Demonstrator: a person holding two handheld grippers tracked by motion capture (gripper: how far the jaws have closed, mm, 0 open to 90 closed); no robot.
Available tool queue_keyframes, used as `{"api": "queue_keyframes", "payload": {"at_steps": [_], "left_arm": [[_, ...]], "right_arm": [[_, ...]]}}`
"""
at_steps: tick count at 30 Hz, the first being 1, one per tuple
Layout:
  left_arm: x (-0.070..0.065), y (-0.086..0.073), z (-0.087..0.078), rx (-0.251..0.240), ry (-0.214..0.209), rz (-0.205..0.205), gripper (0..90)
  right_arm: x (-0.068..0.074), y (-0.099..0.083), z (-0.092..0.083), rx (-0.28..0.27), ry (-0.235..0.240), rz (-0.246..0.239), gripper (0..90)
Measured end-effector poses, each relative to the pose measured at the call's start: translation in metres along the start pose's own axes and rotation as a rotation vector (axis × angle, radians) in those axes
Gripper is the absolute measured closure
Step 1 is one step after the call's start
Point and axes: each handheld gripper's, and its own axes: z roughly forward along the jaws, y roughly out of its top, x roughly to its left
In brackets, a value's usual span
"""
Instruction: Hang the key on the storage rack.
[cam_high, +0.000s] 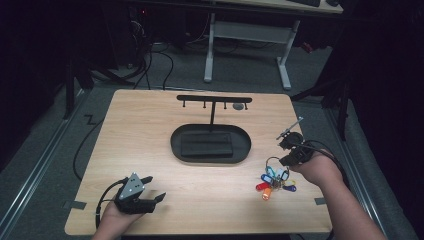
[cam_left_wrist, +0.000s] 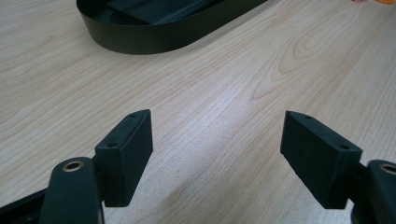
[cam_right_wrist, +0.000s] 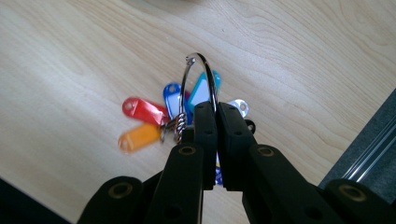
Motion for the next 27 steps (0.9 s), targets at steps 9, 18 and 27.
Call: {"api": "queue_keyframes", "payload": {"at_steps": [9,18,27], "left_arm": [[-0.001,0.0,0.0,-0.001,-0.016,0.008,27.6],[0.0,-0.001,-0.002,-0.007,-0.01,-0.001,27.5],[0.0,-0.001,-0.002,-0.007,-0.009,0.001,27.2]], "right_arm": [[0.01,0.007,-0.027,0.005,0.011,-0.028,87.8],[0.012,0.016,-0.053,-0.021,-0.004,-0.039,87.9],[0.014,0.029,-0.072,-0.042,-0.024,-0.05,87.8]]}}
